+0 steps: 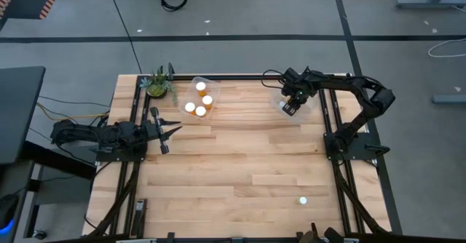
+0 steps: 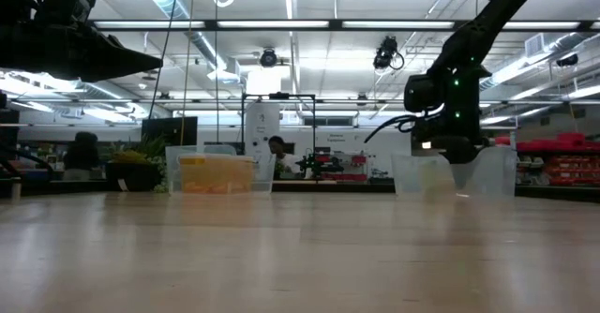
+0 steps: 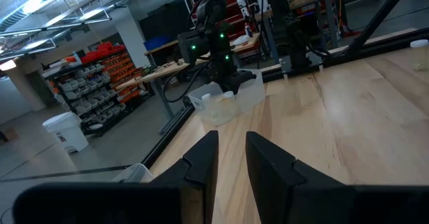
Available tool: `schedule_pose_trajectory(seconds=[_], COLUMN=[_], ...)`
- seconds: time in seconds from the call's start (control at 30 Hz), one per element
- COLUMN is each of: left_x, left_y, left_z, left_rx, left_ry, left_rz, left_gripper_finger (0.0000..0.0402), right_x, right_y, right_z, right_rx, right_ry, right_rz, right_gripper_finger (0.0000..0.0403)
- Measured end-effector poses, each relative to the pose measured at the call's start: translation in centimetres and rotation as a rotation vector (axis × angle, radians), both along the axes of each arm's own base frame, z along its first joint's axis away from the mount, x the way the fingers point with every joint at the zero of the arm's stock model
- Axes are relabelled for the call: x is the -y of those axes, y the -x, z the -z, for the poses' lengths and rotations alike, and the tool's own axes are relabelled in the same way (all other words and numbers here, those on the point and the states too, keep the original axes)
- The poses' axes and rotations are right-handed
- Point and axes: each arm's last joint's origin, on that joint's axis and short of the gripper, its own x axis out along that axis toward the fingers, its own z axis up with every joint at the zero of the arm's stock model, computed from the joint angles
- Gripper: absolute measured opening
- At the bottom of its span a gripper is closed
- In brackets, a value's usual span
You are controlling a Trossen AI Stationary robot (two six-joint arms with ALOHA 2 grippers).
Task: Pick and place medicine bottles into bin by pill shape (circle, oval)
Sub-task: Put the small orange pill bottle into the right transparent bin
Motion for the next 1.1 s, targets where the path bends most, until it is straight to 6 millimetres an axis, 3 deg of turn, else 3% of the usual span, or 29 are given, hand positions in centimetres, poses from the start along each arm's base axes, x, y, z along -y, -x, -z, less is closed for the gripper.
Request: schedule_pose_trajectory(seconds=[0.27,0.6,0.83,1.1], left_x=[0.0,0.0,0.0,0.0], left_y=[0.0,0.0,0.0,0.0], left_z=[0.0,0.0,0.0,0.0], left_rx=[0.000,0.000,0.000,0.000], left_ry=[0.000,0.000,0.000,0.000], left_rz=[0.000,0.000,0.000,0.000], left_gripper_finger=[0.0089,0.0081,0.0089,0.0082], right_x=[-1.1,-5.4,-9.3,-12.1], right_y=[1.1,1.0,-1.2,-4.2], right_z=[-2.2,-7.9,-10.8,-12.8], right_rx=[0.012,0.243,0.465,0.676], right_ry=[0.005,0.179,0.332,0.529], right_rz=[0.048,-0.016,-0.167,-0.326], right_gripper_finger=[0.0116,0.0119,0.0119,0.0119])
